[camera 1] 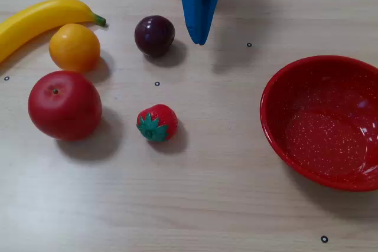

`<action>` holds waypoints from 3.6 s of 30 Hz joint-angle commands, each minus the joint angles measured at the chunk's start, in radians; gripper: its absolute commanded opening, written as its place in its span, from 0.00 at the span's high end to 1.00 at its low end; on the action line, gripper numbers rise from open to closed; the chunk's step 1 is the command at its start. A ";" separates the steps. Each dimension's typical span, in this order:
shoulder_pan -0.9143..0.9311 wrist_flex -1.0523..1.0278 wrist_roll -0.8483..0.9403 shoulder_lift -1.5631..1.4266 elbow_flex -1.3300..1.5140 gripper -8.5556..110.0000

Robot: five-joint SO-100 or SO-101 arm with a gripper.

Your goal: Put the banana in the red bowl.

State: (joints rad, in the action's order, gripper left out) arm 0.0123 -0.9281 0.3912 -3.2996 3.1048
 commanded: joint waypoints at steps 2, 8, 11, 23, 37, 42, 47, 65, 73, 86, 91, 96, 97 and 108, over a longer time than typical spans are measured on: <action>-0.008 0.015 0.006 -0.011 -0.038 0.93; -0.005 0.015 0.003 -0.011 -0.038 0.93; 0.000 0.017 0.002 -0.006 -0.038 0.93; -0.071 -0.028 -0.241 0.618 -0.606 0.93; -0.362 -0.249 -0.670 1.042 -1.135 0.93; -0.535 -0.426 -0.905 1.221 -1.362 0.93; -0.746 -0.529 -1.155 1.416 -1.574 0.93; -1.249 -0.733 -1.861 1.894 -2.109 0.93; -1.292 -0.696 -1.977 1.882 -1.940 0.70; -1.296 -0.439 -2.056 1.991 -1.819 0.50; -1.282 -0.383 -2.056 2.060 -1.836 0.51; -1.272 -0.367 -2.060 2.100 -1.842 0.51; -1.272 -0.360 -2.068 2.106 -1.838 0.51; -1.255 -0.238 -2.082 2.135 -1.761 0.59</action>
State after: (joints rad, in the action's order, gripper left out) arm -1.2471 -1.1965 -1.6736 -1.1229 1.3622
